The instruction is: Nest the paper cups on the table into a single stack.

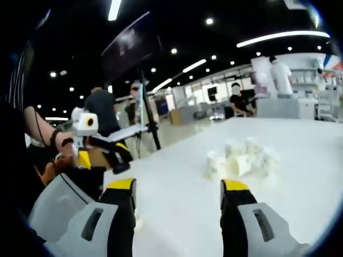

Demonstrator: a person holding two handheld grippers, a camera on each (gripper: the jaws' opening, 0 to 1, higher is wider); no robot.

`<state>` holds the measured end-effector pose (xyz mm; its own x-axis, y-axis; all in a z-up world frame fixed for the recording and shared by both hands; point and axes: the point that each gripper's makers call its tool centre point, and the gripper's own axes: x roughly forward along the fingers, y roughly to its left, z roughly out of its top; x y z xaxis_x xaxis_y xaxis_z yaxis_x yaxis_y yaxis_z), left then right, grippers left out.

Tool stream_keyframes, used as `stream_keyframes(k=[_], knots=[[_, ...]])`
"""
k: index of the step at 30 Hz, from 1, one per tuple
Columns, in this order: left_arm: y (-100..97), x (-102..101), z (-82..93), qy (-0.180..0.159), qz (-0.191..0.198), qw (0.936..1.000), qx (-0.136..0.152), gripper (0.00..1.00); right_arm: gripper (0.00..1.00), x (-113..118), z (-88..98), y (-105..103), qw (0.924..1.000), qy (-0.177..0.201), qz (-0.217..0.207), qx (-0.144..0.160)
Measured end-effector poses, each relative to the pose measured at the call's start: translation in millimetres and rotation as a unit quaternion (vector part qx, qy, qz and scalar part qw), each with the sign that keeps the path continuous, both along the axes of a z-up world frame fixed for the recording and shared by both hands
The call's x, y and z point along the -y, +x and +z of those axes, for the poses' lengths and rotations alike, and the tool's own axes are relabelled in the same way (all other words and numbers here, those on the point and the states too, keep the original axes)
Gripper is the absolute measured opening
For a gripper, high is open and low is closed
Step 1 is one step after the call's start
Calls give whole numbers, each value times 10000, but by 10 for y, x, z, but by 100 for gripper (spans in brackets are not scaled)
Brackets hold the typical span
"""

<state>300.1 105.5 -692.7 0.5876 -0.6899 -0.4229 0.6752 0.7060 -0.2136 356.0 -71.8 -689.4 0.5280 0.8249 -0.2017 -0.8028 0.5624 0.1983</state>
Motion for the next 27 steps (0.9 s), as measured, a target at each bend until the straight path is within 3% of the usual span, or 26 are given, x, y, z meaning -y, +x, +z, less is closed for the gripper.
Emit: stream_keyframes(k=[9,22,27], knots=[[41,18,20,-43,-19,10000,45,89,76,177,-10,25,9993,-91,-361,2],[108,38,51,-93,-7,9999,73,89,88,486,-113,42,9958,-213,-875,-188],[135,72,71,-97,-17,9999,88,89,100,591,-167,77,9933,-257,-1092,-262]])
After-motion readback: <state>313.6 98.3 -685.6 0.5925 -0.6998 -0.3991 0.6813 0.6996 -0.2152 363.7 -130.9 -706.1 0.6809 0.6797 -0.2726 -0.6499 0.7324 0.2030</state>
